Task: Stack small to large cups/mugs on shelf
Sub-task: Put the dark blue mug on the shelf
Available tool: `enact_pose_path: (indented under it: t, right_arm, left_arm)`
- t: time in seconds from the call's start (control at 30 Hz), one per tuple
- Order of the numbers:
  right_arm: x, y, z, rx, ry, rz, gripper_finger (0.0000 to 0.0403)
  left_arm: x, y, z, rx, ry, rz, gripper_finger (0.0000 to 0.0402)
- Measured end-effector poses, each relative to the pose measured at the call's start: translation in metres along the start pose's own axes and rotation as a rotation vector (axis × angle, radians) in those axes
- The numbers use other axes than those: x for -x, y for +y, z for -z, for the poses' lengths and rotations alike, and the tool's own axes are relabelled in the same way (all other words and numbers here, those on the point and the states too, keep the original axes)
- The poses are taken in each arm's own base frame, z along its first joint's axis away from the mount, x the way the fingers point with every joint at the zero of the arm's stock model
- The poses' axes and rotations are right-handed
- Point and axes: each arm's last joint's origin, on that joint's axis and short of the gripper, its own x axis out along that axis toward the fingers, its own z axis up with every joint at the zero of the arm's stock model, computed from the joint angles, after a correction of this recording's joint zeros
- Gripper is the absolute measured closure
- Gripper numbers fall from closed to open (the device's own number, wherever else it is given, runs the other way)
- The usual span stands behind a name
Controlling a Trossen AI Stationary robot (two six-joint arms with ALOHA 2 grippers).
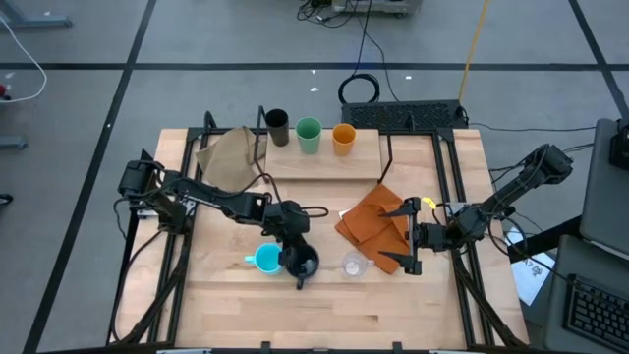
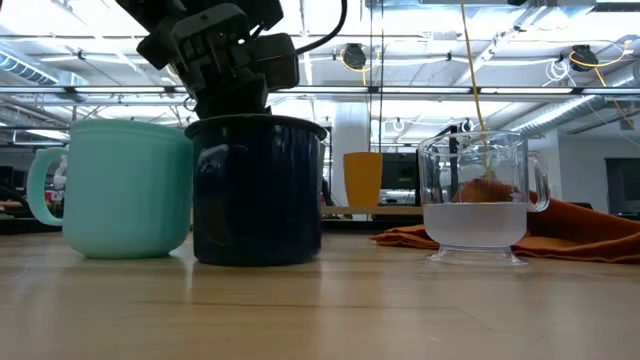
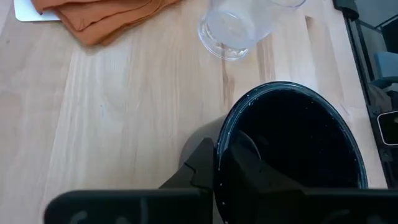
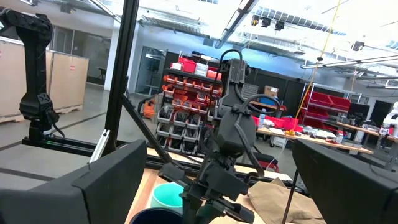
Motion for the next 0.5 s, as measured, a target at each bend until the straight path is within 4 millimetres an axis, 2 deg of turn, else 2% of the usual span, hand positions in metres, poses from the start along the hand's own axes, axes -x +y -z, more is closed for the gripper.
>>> enact_pose_path:
  t: [0.27,0.5]
  right_arm:
    - [0.0,0.0,0.0,0.008,0.0,0.0,0.0009]
    - [0.0,0.0,0.0,0.008,0.0,0.0,0.0009]
  left_arm:
    - [-0.0001,-0.0006,-0.0004,-0.034,-0.003,0.009,0.0384]
    - [0.0008,0.0036,-0.0024,0.015,-0.026,-0.04,0.0384]
